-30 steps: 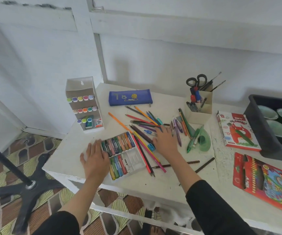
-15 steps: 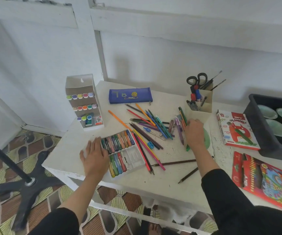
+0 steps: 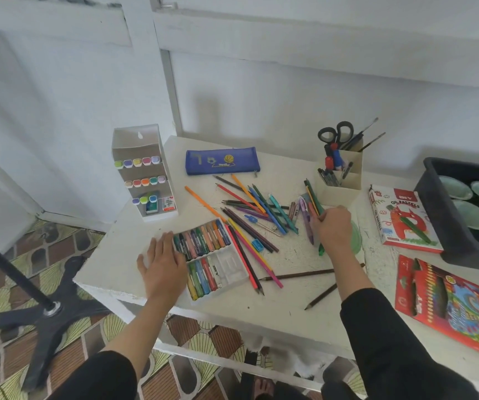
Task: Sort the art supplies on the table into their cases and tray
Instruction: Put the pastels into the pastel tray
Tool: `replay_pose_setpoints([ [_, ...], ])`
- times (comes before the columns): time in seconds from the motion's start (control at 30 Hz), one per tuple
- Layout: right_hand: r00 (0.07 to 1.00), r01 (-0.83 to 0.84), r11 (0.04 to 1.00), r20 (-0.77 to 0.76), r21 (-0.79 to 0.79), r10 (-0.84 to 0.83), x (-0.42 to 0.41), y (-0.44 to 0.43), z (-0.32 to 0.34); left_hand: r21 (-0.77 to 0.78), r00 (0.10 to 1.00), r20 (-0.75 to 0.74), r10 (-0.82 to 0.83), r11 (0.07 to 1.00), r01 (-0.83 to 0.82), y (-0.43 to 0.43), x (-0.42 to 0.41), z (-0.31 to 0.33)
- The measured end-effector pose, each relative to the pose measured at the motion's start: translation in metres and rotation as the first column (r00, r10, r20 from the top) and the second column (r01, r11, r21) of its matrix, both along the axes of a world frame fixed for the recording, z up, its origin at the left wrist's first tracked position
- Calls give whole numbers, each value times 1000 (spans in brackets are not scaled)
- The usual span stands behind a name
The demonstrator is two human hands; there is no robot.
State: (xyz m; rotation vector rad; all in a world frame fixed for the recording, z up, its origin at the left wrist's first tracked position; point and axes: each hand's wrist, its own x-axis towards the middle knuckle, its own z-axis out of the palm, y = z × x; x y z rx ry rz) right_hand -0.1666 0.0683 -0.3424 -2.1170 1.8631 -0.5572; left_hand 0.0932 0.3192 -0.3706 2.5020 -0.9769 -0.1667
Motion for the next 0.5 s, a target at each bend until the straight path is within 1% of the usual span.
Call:
replay_pose_setpoints([
  [0.07, 981, 51, 998, 188, -22, -46, -3, 1, 4, 0, 1000, -2, 1, 1000, -1, -1, 0, 0],
  [0.13, 924, 99, 995, 374, -26, -82, -7, 10, 16, 6, 1000, -4, 3, 1000, -3, -1, 0, 1],
  [0.2, 850, 153, 988, 508, 19, -141, -10, 25, 28, 11, 1000, -4, 2, 1000, -2, -1, 0, 1],
  [0.27, 773, 194, 977, 598, 92, -210, -13, 39, 35, 15, 1000, -6, 0, 1000, 0, 0, 0, 2],
  [0.3, 723, 186, 972, 649, 144, -235, -14, 46, 38, 16, 1000, -6, 0, 1000, 0, 0, -1, 3],
  [0.37, 587, 119, 955, 757, 271, -288, -12, 62, 43, 14, 1000, -7, 0, 1000, 0, 0, -1, 4],
  [0.4, 537, 81, 945, 785, 318, -310, -10, 72, 44, 12, 1000, -8, 1, 1000, -1, 0, -2, 4],
  [0.43, 524, 49, 938, 790, 344, -318, -7, 81, 45, 9, 1000, -9, 1, 1000, -1, 0, -2, 5],
  [0.5, 544, -19, 929, 784, 369, -300, 4, 102, 44, 6, 1000, -14, -1, 1000, 1, 1, -2, 6],
])
